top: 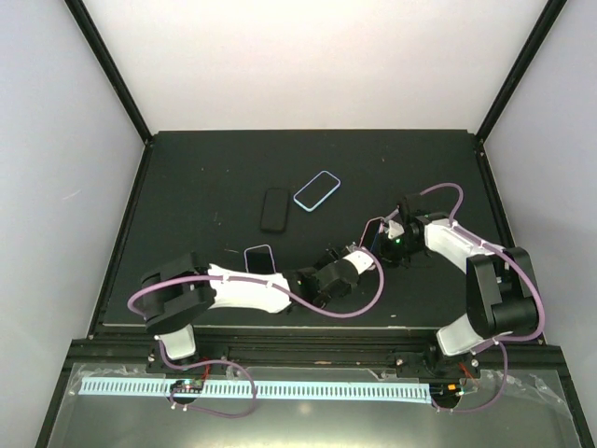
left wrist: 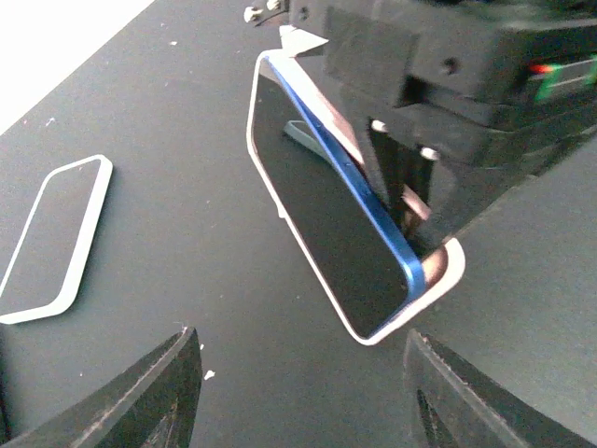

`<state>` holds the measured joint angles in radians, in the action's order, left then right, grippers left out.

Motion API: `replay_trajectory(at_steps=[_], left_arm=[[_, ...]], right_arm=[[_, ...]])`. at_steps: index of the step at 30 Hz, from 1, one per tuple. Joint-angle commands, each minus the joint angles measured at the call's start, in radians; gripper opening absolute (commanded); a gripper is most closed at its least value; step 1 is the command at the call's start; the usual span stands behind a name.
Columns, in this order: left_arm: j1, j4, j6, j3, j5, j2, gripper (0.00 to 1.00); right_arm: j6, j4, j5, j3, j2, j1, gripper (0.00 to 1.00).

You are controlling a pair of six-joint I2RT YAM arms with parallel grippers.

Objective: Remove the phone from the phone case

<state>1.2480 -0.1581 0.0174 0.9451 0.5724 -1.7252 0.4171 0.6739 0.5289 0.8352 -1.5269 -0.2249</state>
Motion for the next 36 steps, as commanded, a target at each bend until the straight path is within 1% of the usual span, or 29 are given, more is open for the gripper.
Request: replay_trajectory(at_steps=[1, 4, 8, 15, 20, 25, 31, 36], left_arm=[[-0.031, -0.085, -0.022, 0.053, 0.011, -0.052, 0.63], [-0.033, -0.097, -0.053, 0.082, -0.001, -0.088, 0.66], [-0.033, -0.105, -0.063, 0.105, -0.035, -0.118, 0.68], [-0.033, -0.086, -0.065, 0.151, -0.081, -0.175, 0.63], [-0.033, -0.074, -0.068, 0.16, -0.074, -0.194, 0.6], [-0.033, -0.076, -0.088, 0.131, -0.043, -0.199, 0.57], [-0.033, -0.064, -0.111, 0.144, -0.014, -0.232, 0.6], [-0.033, -0.044, -0.114, 0.18, -0.004, -0.257, 0.59]], right_arm=[[-0.022, -0.019, 0.037, 0.015, 0.001, -0.001, 0.01], [-0.023, -0.014, 0.018, 0.021, -0.01, 0.0, 0.01], [-0.025, -0.011, 0.039, 0.028, -0.03, 0.001, 0.01], [-0.025, -0.011, 0.027, 0.026, -0.036, 0.001, 0.01], [-0.024, -0.014, 0.027, 0.021, -0.028, 0.001, 0.01], [-0.023, -0.012, 0.018, 0.024, -0.03, 0.001, 0.01], [-0.021, -0.014, 0.018, 0.021, -0.023, 0.001, 0.01], [-0.021, -0.017, 0.026, 0.018, -0.018, 0.002, 0.01]])
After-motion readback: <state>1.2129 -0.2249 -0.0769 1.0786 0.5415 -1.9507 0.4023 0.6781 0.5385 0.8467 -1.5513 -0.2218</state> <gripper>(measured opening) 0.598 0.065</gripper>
